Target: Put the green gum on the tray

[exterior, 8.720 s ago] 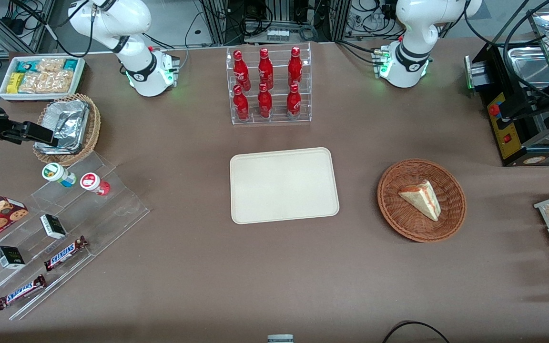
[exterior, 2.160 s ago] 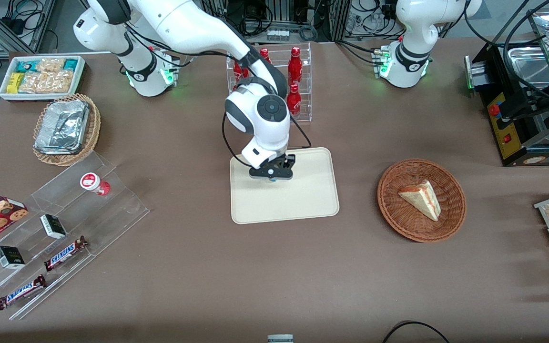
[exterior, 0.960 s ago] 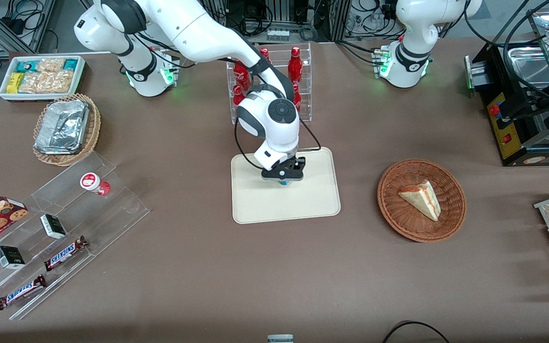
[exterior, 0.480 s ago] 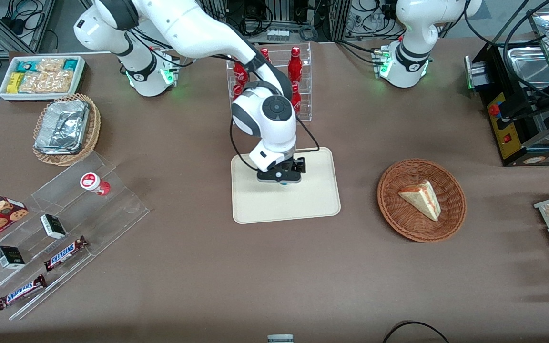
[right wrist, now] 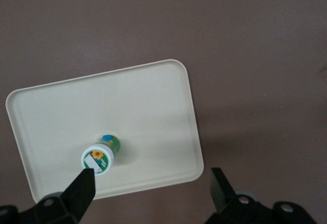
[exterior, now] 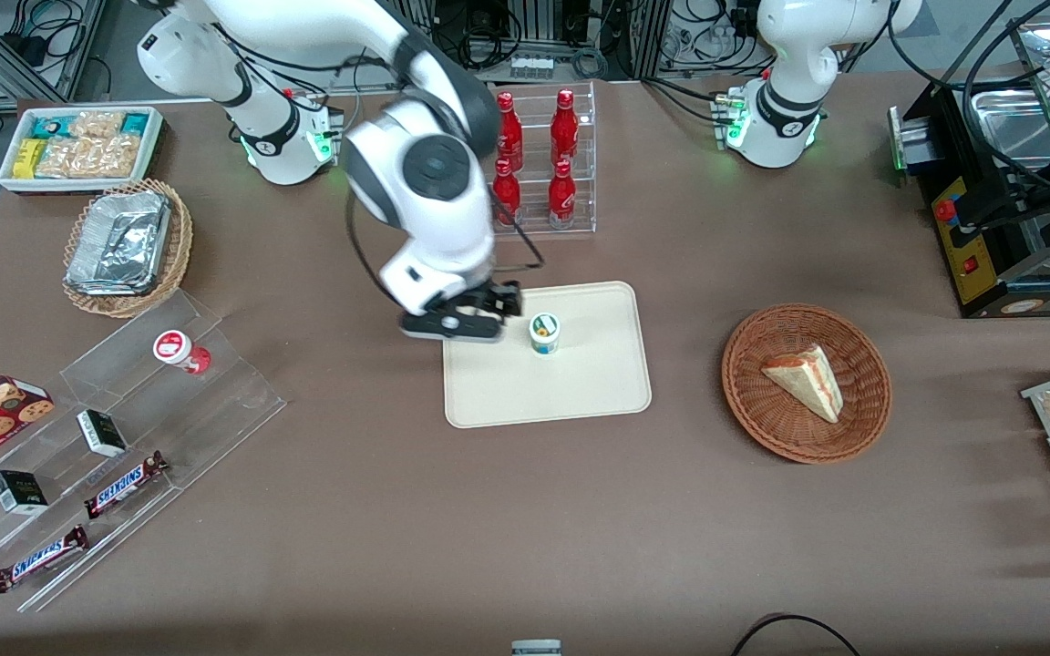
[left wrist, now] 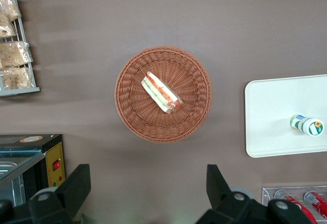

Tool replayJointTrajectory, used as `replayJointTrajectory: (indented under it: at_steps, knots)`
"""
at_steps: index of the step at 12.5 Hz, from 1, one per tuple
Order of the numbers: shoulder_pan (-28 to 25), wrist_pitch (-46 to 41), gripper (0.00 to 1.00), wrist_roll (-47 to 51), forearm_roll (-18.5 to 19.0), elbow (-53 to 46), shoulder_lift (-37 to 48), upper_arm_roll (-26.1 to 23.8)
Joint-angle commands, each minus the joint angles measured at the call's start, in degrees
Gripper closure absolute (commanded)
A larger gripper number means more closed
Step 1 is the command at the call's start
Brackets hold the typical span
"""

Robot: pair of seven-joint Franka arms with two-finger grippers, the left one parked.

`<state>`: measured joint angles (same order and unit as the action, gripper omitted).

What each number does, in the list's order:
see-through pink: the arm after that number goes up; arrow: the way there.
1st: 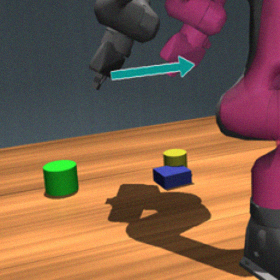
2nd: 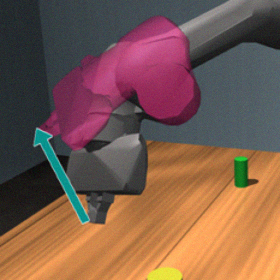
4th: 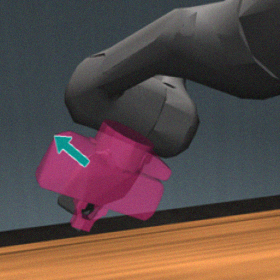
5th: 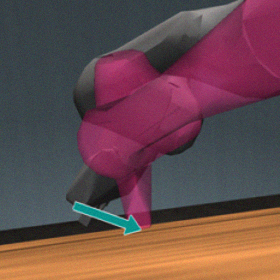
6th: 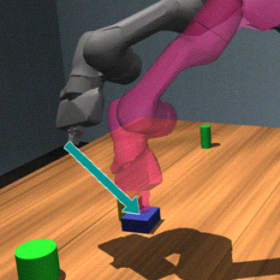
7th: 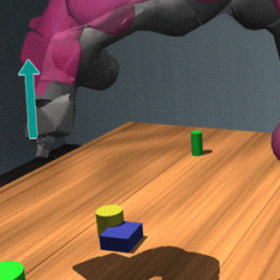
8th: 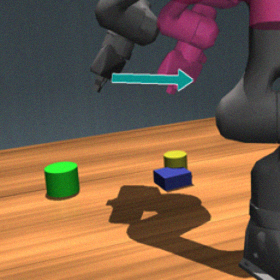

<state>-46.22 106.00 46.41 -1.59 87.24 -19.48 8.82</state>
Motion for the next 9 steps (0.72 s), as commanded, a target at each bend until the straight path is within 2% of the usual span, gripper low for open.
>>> replayJointTrajectory:
  at_steps: [1,6,9]
  knots:
    - [4.4,-8.7,0.00,-5.7,-0.3,3.3,9.1,-0.5]
    - [14.9,-22.2,0.00,-15.8,-0.3,3.6,19.6,-0.9]
    - [23.6,-27.0,0.00,-24.3,-0.3,3.6,23.3,-2.6]
